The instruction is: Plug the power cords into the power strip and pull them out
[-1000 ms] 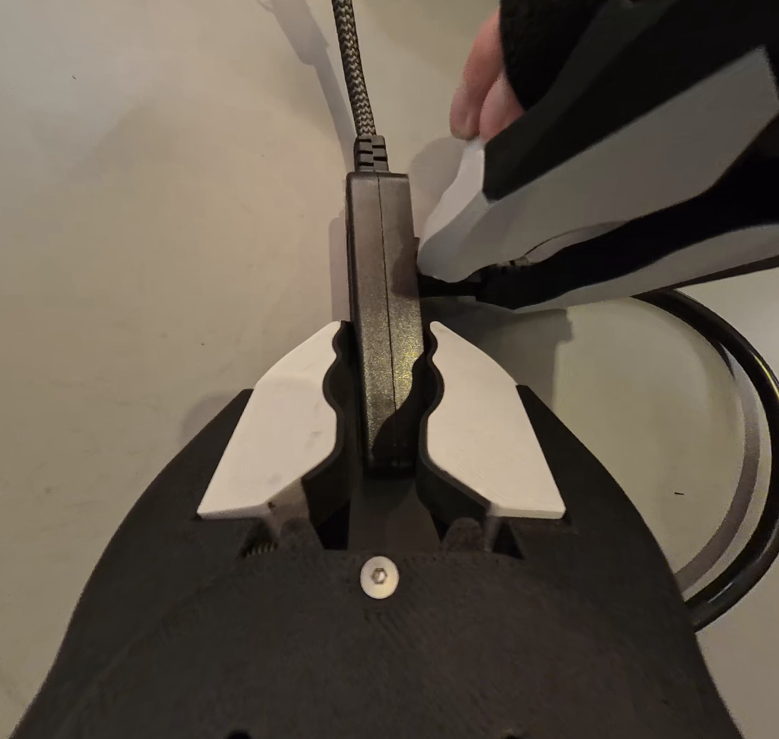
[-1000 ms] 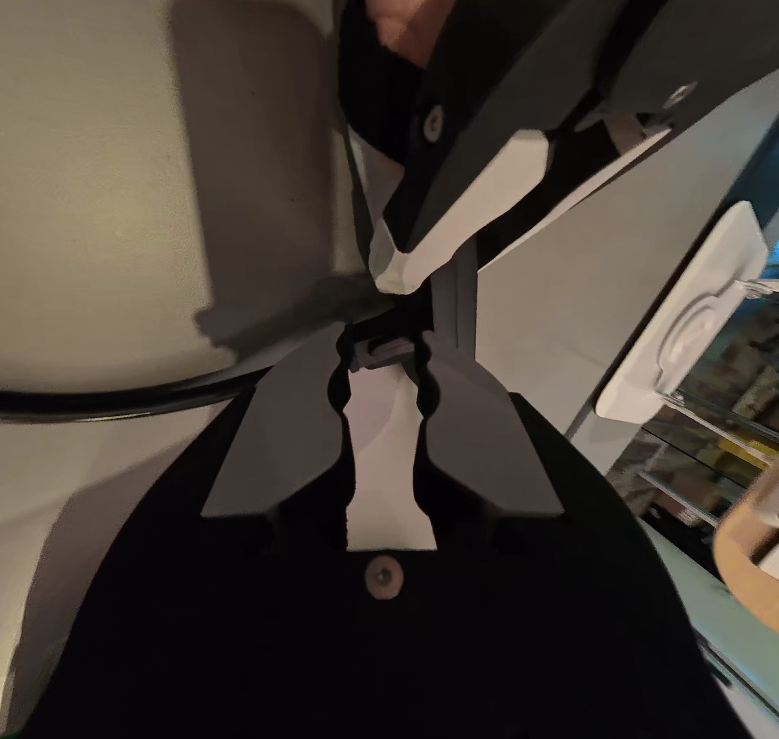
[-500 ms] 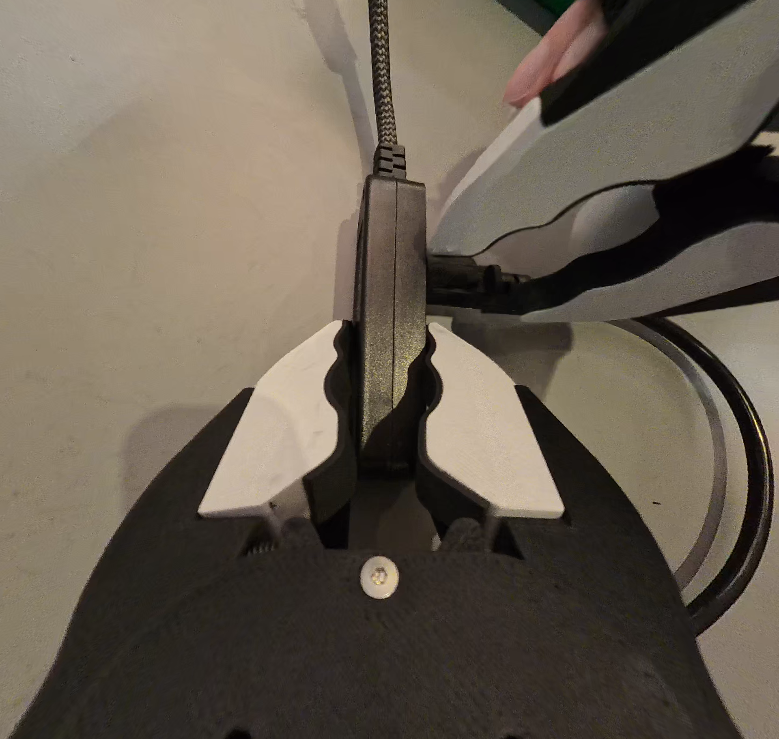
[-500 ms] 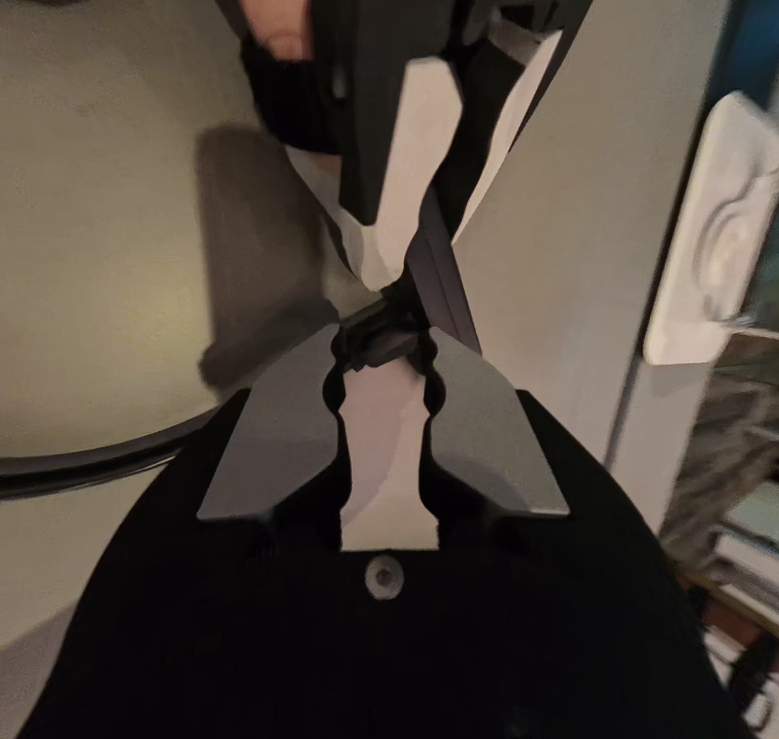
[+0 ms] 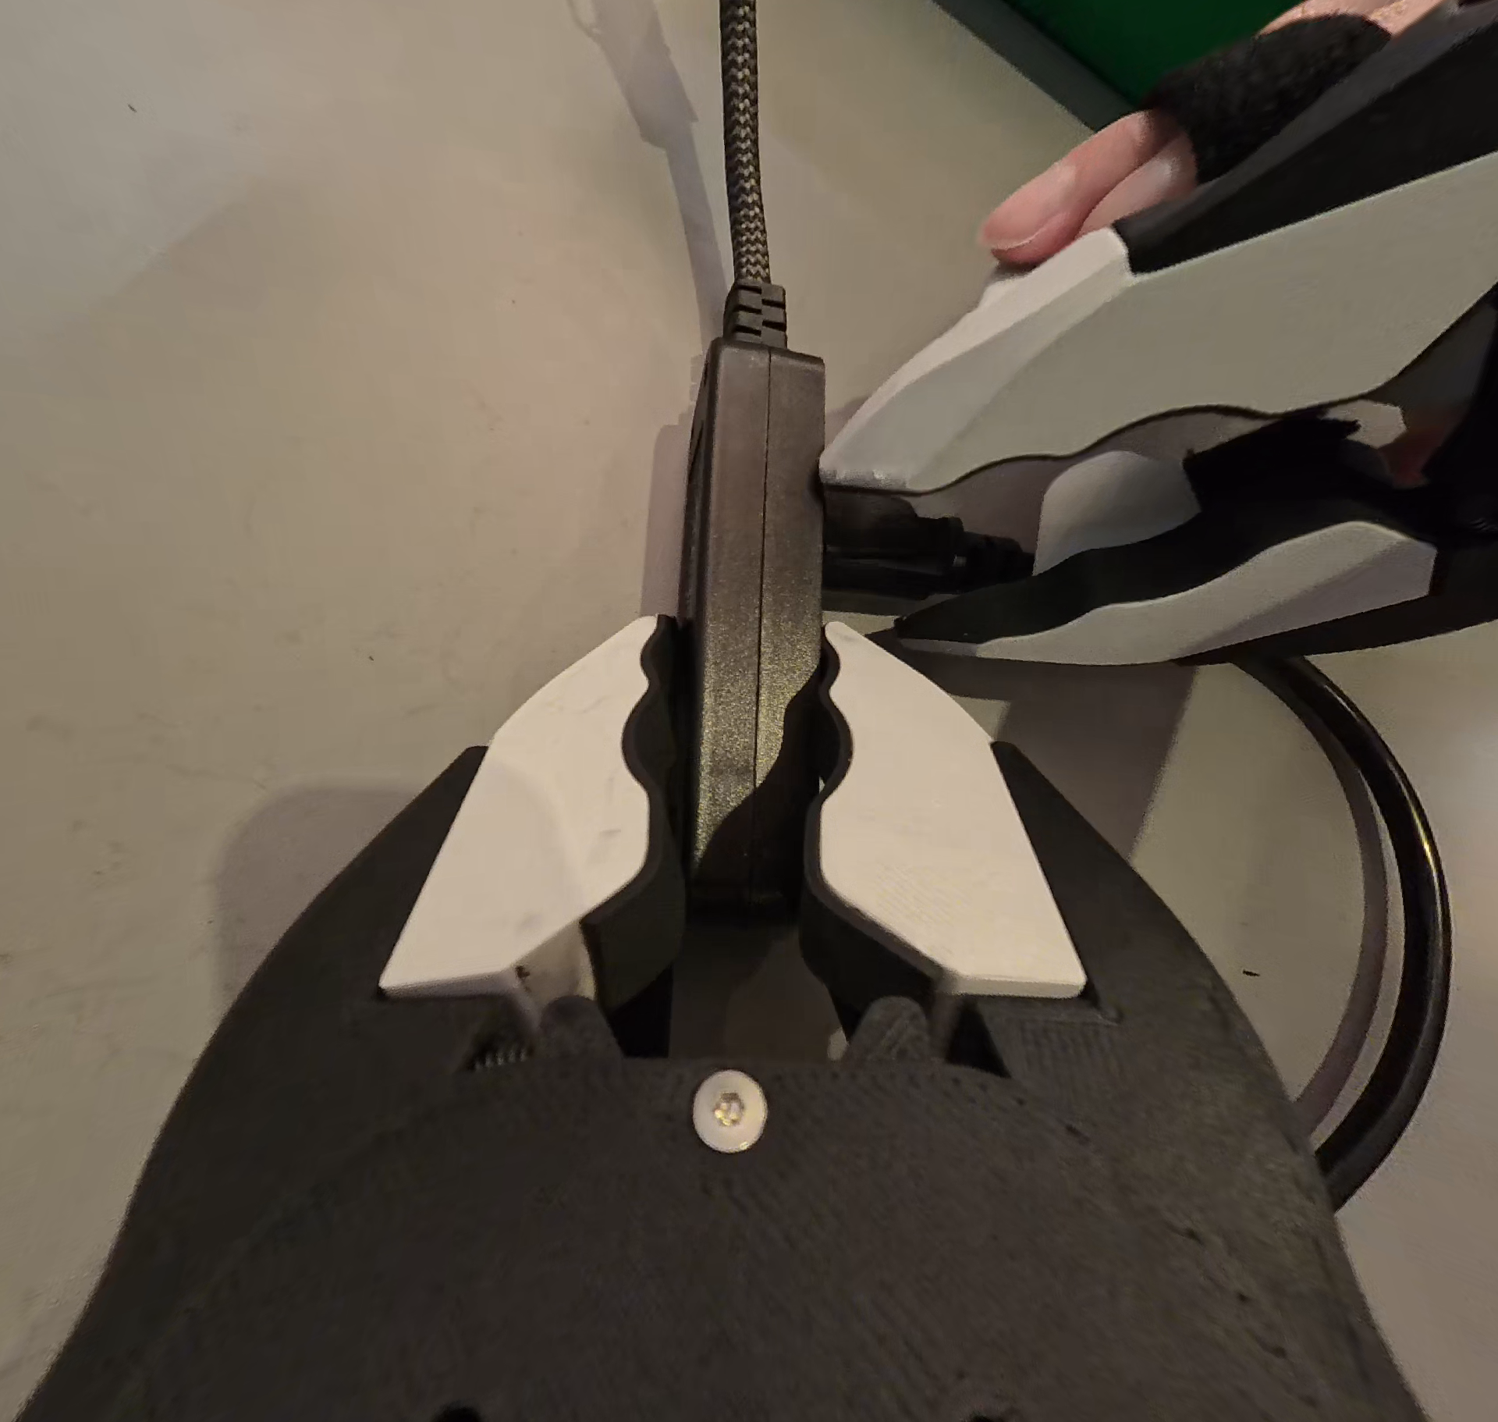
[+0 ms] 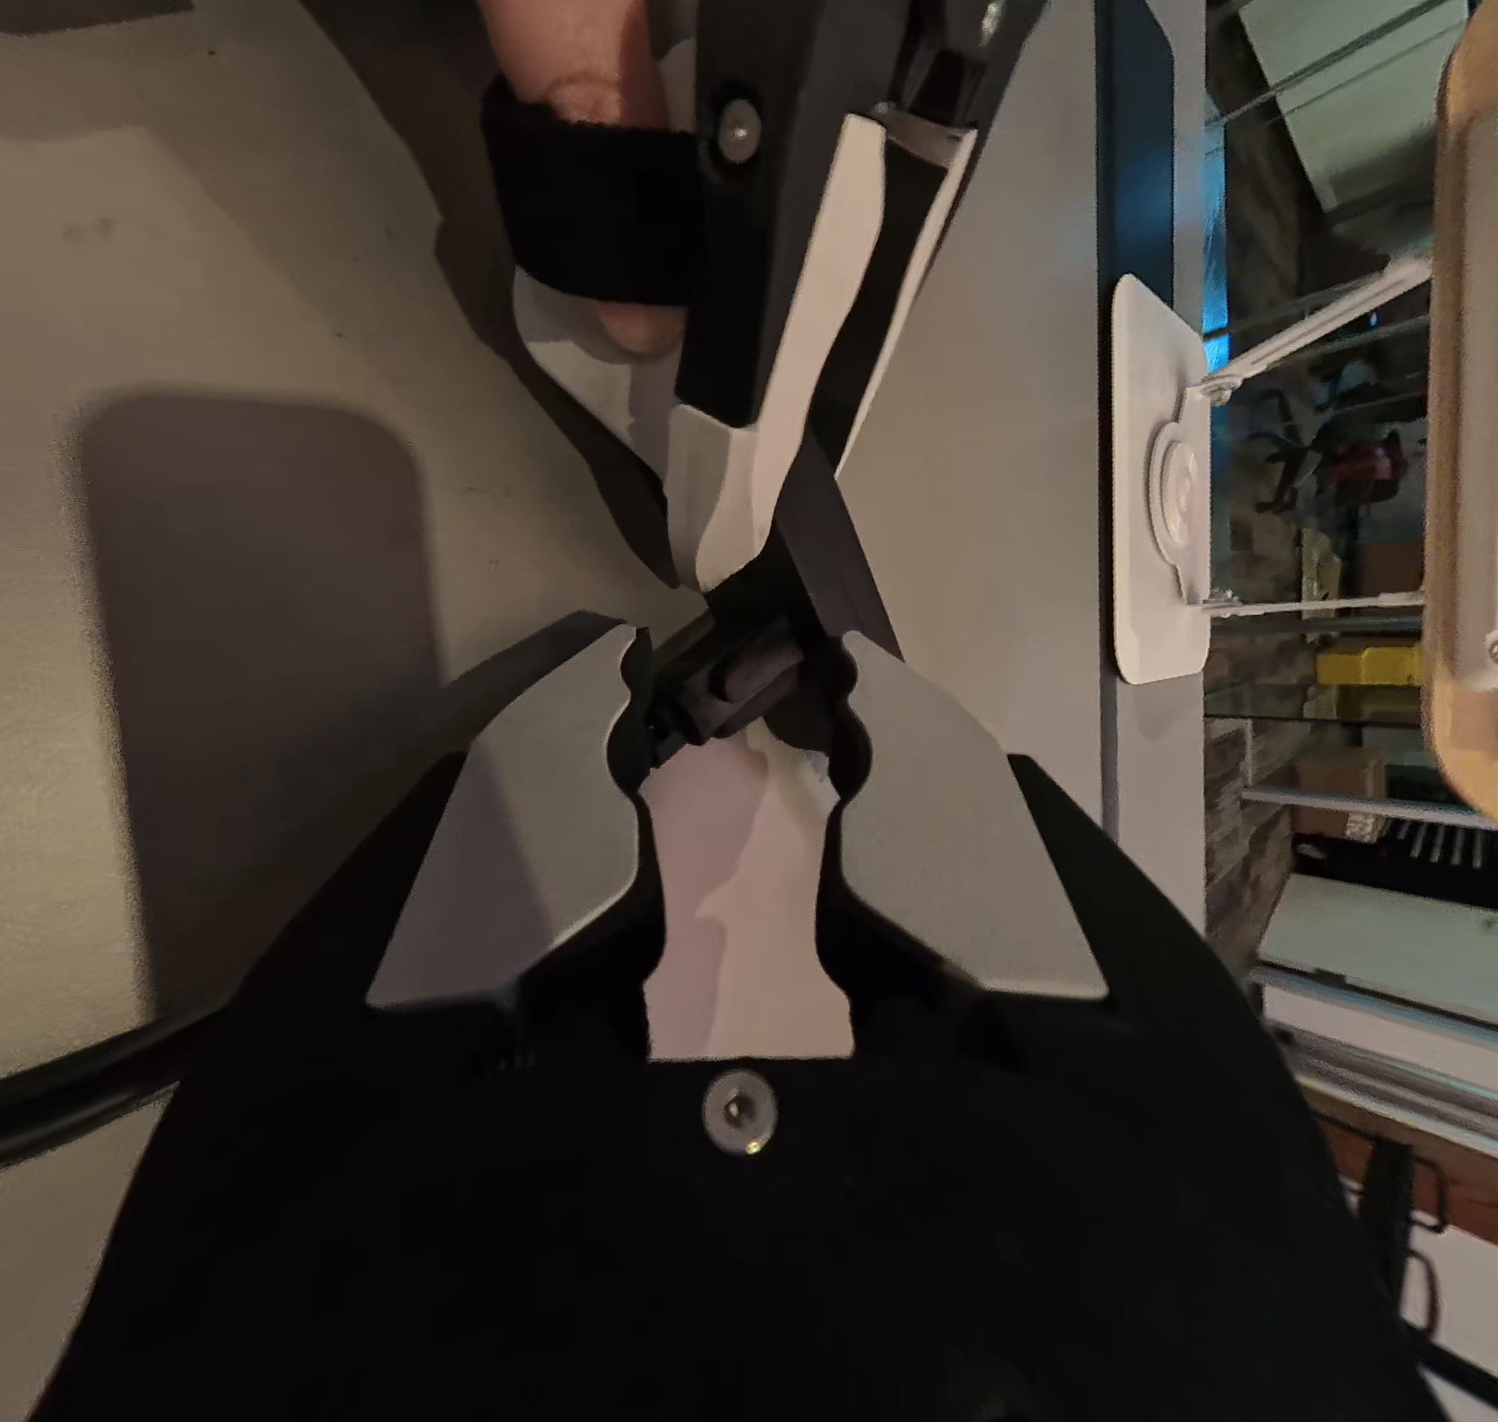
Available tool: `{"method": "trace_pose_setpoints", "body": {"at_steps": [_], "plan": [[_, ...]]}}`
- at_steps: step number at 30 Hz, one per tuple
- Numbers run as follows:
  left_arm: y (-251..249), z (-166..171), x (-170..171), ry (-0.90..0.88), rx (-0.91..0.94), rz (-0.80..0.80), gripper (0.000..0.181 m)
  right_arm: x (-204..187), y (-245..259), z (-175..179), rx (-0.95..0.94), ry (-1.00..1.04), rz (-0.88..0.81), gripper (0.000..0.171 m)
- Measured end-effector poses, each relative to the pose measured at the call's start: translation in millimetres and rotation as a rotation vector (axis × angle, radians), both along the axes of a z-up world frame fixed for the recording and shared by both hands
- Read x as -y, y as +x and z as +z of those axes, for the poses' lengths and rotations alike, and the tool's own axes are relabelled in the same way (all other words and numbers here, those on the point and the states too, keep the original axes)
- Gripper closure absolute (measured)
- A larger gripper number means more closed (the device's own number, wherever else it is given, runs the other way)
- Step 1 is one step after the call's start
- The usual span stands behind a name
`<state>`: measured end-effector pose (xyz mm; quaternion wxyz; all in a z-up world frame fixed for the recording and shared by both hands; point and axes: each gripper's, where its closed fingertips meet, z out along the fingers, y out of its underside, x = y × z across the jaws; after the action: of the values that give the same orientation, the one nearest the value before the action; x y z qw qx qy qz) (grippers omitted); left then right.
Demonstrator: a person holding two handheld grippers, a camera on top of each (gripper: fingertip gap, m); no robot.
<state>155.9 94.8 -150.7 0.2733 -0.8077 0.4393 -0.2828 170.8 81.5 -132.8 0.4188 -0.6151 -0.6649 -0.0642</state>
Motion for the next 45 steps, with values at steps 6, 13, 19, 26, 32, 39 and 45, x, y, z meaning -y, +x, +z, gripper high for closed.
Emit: {"method": "trace_pose_setpoints", "body": {"at_steps": [6,13,19,26,32,39,45], "plan": [[1.1,0.3,1.4,-0.037,0.026,0.000,0.150,2.0,-0.5,1.7,-0.050,-0.039,-0.029,0.129],[1.4,0.7,2.0,-0.055,0.038,0.000,0.150,3.8,-1.8,2.2,-0.034,-0.016,-0.008,0.134],[1.5,0.4,2.4,-0.045,0.028,-0.003,0.150,2.1,1.8,-0.7,-0.063,-0.048,-0.039,0.135],[1.7,0.4,2.6,-0.047,0.029,-0.002,0.150,1.9,0.6,-0.6,-0.072,-0.043,-0.036,0.137],[1.7,0.5,2.6,-0.052,0.034,-0.001,0.150,2.3,-0.3,-1.9,-0.034,-0.078,-0.001,0.138],[1.6,0.3,2.4,-0.031,0.018,-0.004,0.150,1.8,2.7,-5.1,0.110,-0.027,0.060,0.135],[1.4,-0.3,2.1,-0.008,-0.006,-0.001,0.151,2.1,5.6,-6.5,0.288,-0.058,0.025,0.135]]}}
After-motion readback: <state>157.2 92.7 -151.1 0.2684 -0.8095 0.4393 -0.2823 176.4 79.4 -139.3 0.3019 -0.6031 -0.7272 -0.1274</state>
